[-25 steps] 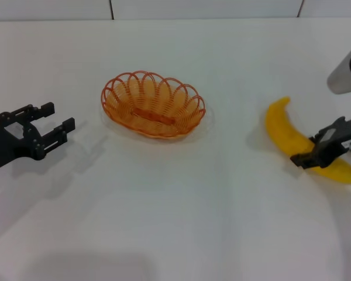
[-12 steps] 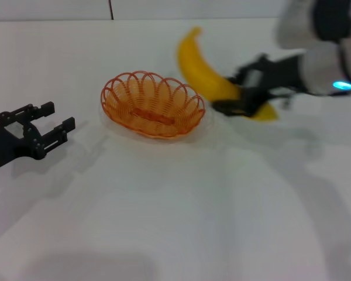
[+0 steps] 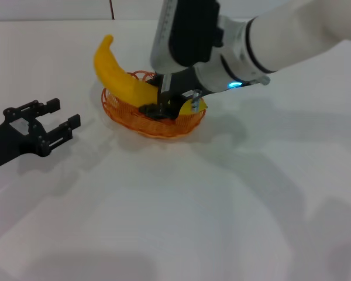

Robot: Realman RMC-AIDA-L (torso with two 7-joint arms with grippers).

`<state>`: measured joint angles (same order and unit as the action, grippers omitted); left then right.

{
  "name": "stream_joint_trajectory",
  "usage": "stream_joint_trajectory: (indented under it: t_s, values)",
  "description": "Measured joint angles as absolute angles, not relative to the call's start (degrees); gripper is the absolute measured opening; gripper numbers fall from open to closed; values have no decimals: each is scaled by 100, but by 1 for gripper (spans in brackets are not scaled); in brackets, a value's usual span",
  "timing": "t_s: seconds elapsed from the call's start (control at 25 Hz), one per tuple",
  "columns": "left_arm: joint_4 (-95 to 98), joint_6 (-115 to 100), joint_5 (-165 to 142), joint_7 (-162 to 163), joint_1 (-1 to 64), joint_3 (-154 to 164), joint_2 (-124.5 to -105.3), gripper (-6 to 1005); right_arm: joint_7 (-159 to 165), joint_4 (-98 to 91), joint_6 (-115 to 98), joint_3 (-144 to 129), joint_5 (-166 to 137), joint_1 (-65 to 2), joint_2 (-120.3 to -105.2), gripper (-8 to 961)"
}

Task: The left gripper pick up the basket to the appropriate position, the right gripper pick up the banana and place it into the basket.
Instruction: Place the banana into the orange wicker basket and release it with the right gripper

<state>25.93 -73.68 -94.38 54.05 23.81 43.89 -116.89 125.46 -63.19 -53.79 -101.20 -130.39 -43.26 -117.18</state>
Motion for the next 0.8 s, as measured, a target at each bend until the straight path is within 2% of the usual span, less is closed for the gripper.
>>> stream_joint_trajectory:
  t_s: [0.24, 0.8]
  values:
    - [2593, -7373, -9403, 5405, 2405, 4513, -11690, 582, 12577, -5774, -5188, -10241, -13054, -4564, -11724, 514]
    - [2579, -7375, -9404, 5405, 2374, 4553, -11694, 581, 12510, -5787, -5064, -9951, -13029, -4273, -11704, 530]
